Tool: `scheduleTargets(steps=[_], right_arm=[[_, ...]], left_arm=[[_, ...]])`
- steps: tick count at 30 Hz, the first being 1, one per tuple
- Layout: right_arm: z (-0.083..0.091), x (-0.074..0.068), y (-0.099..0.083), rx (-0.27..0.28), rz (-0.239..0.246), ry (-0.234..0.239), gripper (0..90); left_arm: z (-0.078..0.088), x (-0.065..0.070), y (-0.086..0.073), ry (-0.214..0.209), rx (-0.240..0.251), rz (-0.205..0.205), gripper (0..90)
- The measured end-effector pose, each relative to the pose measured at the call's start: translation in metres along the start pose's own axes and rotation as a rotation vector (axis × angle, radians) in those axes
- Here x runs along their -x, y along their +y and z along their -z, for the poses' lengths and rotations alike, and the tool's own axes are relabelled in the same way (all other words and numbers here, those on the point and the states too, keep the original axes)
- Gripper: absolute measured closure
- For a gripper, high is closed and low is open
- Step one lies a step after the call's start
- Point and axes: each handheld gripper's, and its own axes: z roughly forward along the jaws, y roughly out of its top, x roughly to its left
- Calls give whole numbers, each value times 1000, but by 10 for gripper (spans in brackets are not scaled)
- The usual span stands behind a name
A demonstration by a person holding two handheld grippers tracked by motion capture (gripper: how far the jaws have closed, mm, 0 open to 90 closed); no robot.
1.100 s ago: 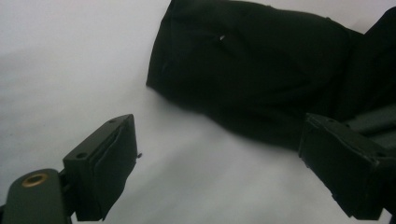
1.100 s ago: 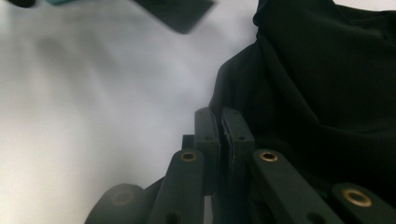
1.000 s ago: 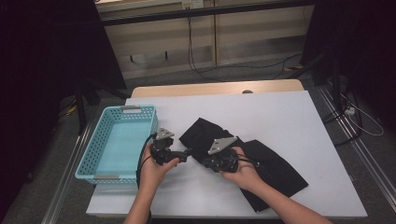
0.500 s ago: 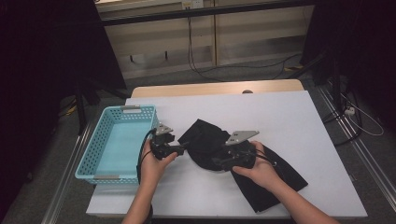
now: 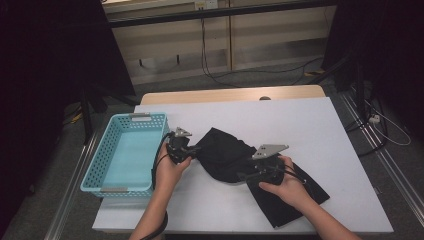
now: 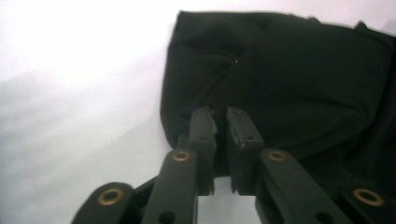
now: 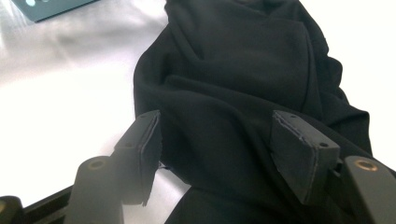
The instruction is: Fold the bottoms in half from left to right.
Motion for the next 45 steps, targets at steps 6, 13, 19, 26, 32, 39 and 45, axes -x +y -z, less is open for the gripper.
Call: scheduleTargets(steps=[6,13,19,26,32,39,45], right_arm=[[1,1,-2,1,-5,-1,343],[0,0,-2,0,-2,0,332],[-1,-2,-2,0,4,2,321],[-1,-1,-2,1,-1,4,317],[-1,-1,-2,0,-2,4,312],[0,-1,-2,7,-1,2,308],[0,0,-3,-4,-3,-1,292]], left_arm=[[2,-18,14,12,-5,46,876],[-3,-25,9,-3,23,106,624],[-18,-15,11,-31,39,58,465],[-48,0,9,-102,-22,16,653],[-43,4,16,-72,-55,17,862],[-29,-5,24,-26,46,68,868],[-27,-19,18,0,52,112,861]])
